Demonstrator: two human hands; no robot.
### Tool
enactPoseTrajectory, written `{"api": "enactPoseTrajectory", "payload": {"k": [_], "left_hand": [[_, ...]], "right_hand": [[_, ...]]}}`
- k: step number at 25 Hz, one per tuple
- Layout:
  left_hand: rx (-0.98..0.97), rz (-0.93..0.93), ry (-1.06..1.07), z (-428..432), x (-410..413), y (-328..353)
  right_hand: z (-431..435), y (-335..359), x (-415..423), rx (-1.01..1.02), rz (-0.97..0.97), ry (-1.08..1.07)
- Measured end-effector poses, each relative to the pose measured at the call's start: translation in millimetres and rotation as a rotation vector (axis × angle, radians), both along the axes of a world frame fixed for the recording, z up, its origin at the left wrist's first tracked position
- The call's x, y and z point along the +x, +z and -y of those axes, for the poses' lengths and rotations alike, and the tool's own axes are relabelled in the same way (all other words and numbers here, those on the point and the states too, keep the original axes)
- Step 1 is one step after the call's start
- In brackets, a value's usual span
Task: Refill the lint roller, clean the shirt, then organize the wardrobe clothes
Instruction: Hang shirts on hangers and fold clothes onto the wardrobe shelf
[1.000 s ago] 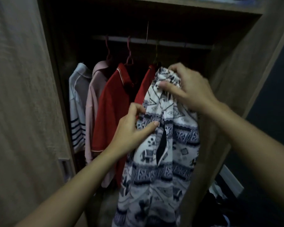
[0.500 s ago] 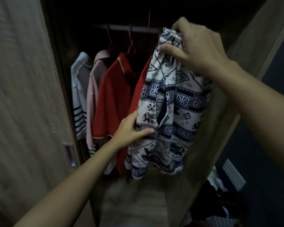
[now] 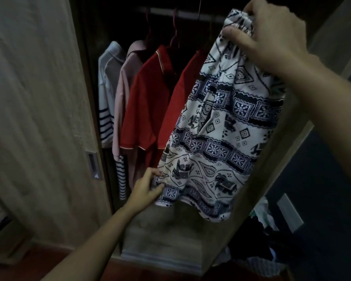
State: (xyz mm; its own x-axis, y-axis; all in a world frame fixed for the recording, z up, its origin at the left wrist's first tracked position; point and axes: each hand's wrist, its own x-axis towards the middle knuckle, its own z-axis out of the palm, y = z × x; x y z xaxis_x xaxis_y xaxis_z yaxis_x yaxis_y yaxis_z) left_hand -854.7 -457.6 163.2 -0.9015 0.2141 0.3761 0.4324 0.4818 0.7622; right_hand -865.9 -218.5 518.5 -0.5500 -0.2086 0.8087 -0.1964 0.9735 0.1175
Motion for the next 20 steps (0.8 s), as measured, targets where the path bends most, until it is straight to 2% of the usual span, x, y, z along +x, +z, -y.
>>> {"api": "enactPoseTrajectory", "payload": {"k": [3, 5, 9, 12, 16, 20], "left_hand": [[0.133, 0.105, 0.085, 9, 3, -8], [0.188, 0.075, 0.112, 17, 2, -2], [0.109, -0.061, 0.194, 41, 10, 13], [0.017, -0.101, 0.177, 64, 18, 15], [-0.062, -0.132, -0.043, 82, 20, 42], [0.088, 0.164, -0.500, 75, 35, 111]], "right_hand": [[-1, -5, 2, -0.046, 0.025, -0.024], [-1, -7, 2, -0.075, 0.038, -0.041], [-4, -11, -4, -0.109, 0.059, -0.094], [-2, -18, -7, -0.149, 0.086, -0.150], [-1, -33, -7, -0.185, 0.121, -0.212], [-1, -43, -5, -0.276, 0.181, -0.260]]}}
